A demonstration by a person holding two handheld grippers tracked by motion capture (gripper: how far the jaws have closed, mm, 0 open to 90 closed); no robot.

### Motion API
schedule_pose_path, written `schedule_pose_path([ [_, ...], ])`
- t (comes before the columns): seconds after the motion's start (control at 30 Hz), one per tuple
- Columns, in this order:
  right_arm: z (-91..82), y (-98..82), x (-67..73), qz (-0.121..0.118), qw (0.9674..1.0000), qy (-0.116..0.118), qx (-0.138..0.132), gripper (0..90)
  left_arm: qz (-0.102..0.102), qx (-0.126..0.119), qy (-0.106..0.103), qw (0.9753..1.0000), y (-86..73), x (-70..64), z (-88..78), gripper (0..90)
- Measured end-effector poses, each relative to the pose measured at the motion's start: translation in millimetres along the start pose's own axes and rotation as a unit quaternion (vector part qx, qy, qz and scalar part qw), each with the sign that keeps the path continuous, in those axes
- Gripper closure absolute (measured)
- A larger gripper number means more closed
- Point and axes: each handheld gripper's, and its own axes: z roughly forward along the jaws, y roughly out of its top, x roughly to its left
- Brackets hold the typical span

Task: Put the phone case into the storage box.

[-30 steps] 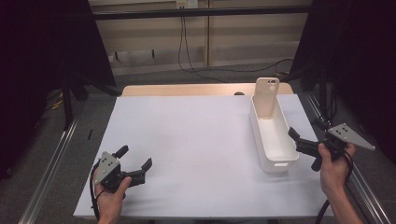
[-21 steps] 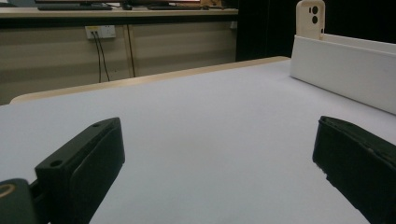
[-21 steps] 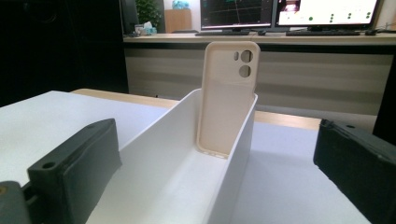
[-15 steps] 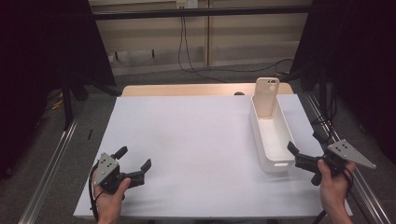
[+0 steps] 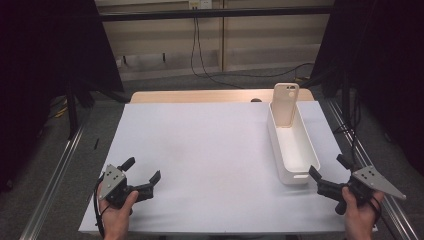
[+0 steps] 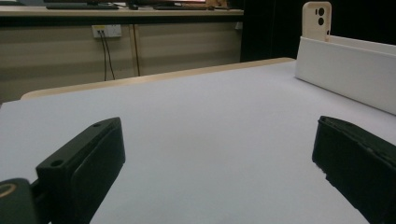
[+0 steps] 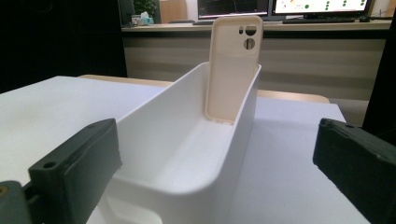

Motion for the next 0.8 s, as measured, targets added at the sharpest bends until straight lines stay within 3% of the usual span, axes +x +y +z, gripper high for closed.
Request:
schedule_pose_path([
  [0.3, -13.7, -15.7, -6.2, 0.011, 0.9998, -0.015, 0.008, 0.0, 0.002, 0.003, 0.0, 1.0, -0.8, 0.4, 0.0, 2.5],
  [0.5, -16.6, -17.6, -5.3, 0.011, 0.9998, -0.009, 0.014, 0.0, -0.009, 0.007, 0.004, 0.9999, -2.3, 0.3, -0.6, 2.8],
  [0.8, -15.1, -19.1, -3.7, 0.019, 0.9997, -0.004, 0.014, 0.0, -0.006, 0.009, 0.003, 0.9999, -1.6, -0.2, 0.3, 2.8],
])
